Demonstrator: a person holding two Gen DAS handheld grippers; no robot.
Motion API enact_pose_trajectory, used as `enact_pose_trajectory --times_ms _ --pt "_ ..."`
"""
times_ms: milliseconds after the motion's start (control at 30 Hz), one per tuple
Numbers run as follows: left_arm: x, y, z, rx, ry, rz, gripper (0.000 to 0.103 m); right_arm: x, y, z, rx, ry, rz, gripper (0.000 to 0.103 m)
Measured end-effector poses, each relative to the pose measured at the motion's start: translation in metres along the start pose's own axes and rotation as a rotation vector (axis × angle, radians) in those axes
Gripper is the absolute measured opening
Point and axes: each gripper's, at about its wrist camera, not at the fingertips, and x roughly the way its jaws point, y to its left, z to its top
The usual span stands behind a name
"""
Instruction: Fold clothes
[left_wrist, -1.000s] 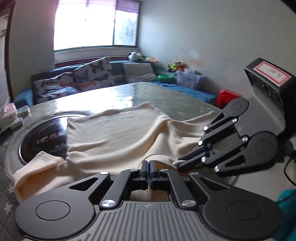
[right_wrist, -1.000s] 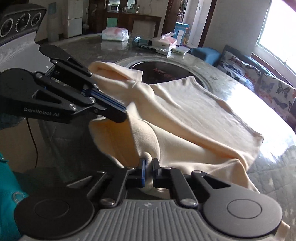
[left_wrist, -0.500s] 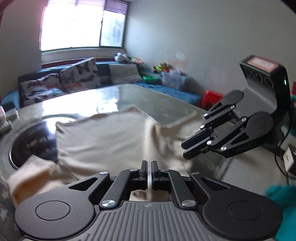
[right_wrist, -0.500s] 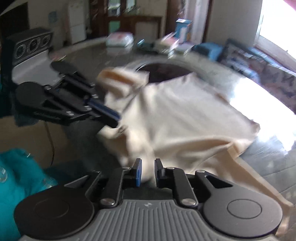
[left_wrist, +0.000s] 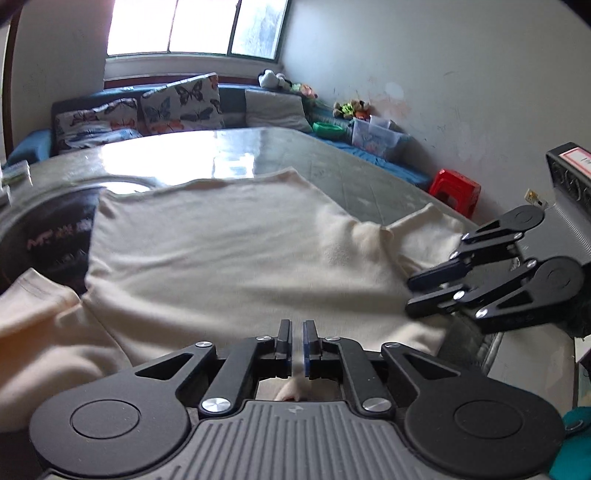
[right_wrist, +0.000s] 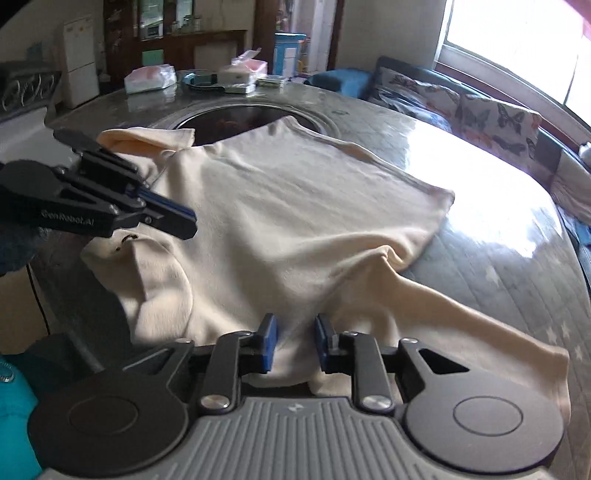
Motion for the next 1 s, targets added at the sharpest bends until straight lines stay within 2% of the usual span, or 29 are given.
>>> enact_pose_trajectory --times_ms 167,233,333,467,533,633,700,767,833,867,1000 --pt "0.002 -0.010 -0.002 0.034 -0.001 -0.002 0.013 -0.017 -0.016 -0.012 0.087 -0.011 -0.002 0.027" --pt "0.002 -0.011 -0.002 0.033 0.000 -0.003 0.015 -0.027 -0.028 -0.014 0.138 -0.039 -0.032 0.028" --pt "0.003 -0.010 0.000 0.024 0.001 -0.006 0.016 -0.037 -0.057 -0.021 0.219 -0.072 -0.147 0.030" --pt "0.003 -0.012 0.000 0.023 0.002 -0.004 0.018 -0.043 -0.106 -0.037 0.348 -0.088 -0.347 0.033" --pt "0.003 -0.013 0.000 0.028 0.001 -0.003 0.023 -0.042 -0.128 -0.045 0.403 -0.086 -0.428 0.039" --pt "0.003 -0.016 -0.001 0.027 -0.001 -0.002 0.026 -0.035 -0.154 -0.056 0.472 -0.064 -0.481 0.042" --pt "0.003 -0.017 -0.001 0.026 0.000 0.001 0.028 -0.030 -0.168 -0.064 0.522 -0.053 -0.479 0.042" --pt "0.004 -0.018 0.000 0.028 0.001 0.004 0.034 -0.027 -0.172 -0.069 0.548 -0.051 -0.460 0.038" --pt "0.004 -0.018 0.000 0.035 0.003 0.008 0.036 -0.027 -0.170 -0.070 0.521 -0.059 -0.455 0.015" --pt "0.004 -0.019 0.000 0.037 0.003 0.008 0.036 -0.026 -0.167 -0.068 0.497 -0.052 -0.477 0.008" --pt "0.005 -0.021 -0.001 0.045 0.004 0.006 0.041 -0.029 -0.163 -0.066 0.451 -0.050 -0.597 0.008"
